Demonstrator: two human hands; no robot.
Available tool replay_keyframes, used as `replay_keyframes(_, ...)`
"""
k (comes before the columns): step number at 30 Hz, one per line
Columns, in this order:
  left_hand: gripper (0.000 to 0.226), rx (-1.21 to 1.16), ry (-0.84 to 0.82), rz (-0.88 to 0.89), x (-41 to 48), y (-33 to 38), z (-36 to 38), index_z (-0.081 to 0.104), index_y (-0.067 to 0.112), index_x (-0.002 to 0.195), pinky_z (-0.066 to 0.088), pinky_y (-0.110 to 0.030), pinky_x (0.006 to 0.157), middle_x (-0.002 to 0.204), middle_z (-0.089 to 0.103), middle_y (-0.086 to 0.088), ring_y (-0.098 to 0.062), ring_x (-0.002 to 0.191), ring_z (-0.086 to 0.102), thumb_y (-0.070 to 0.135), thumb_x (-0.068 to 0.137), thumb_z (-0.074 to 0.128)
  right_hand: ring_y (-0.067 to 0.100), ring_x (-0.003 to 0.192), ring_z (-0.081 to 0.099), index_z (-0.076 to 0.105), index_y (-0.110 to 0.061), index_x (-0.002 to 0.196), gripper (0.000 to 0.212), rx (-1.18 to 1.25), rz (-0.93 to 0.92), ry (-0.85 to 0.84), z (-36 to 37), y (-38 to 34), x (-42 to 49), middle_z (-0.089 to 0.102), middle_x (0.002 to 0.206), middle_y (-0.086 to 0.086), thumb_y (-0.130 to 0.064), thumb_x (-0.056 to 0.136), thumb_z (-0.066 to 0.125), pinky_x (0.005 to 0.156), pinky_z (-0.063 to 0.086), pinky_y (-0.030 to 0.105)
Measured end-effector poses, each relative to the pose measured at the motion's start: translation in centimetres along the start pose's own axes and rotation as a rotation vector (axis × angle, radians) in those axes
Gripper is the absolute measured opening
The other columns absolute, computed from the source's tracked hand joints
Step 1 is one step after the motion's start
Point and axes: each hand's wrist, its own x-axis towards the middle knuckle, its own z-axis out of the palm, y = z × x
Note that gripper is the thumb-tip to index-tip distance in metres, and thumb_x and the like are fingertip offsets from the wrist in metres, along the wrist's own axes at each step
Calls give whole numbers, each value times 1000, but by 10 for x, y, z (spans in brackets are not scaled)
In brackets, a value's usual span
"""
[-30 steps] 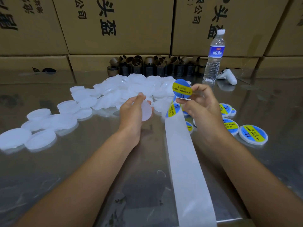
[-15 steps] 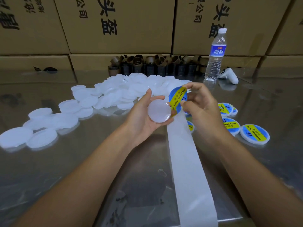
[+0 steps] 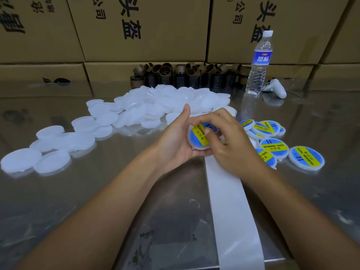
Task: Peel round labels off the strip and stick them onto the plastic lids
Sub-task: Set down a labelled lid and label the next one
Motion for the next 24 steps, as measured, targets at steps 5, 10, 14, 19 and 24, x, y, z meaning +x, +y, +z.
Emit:
replay_keyframes(5, 70, -19, -34, -25, 1, -1, 0, 59, 11, 119, 47, -45, 97, 119, 63, -14, -25, 111, 60, 57, 99, 11, -8, 84, 44, 66, -17, 103, 33, -18, -3, -15, 0, -2, -1, 45, 90, -3, 6, 90, 46, 72, 31, 6)
replay_keyframes(10, 71, -3, -47, -19, 1, -1, 0, 61, 12, 117, 45, -46, 100, 121, 62, -15, -25, 111, 60, 57, 99, 9, -5, 86, 45, 68, -16, 101, 35, 2, 28, -18, -1, -3, -2, 46, 93, 1, 8, 89, 44, 74, 31, 5)
replay_keyframes(14, 73, -6, -67, -9, 1, -1, 0, 65, 12, 111, 45, -45, 99, 114, 65, -14, -25, 108, 61, 57, 98, 9, -5, 87, 45, 68, -15, 101, 33, -7, 36, -27, 0, -2, -2, 46, 93, -1, 7, 89, 47, 74, 32, 5)
replay_keyframes(19, 71, -24, -77, -11, 1, -2, -1, 63, 12, 114, 46, -44, 98, 116, 65, -14, -27, 112, 59, 57, 98, 10, -6, 89, 45, 67, -15, 102, 29, -17, 45, -37, 0, -1, -2, 48, 95, 0, 5, 88, 52, 75, 31, 4)
replay_keyframes(24, 71, -36, -85, -12, 0, -1, 0, 62, 11, 117, 50, -42, 95, 121, 64, -14, -26, 112, 61, 57, 98, 11, -11, 88, 45, 68, -15, 102, 29, -30, 31, -20, 1, 0, -2, 47, 91, -7, 5, 86, 54, 72, 31, 2)
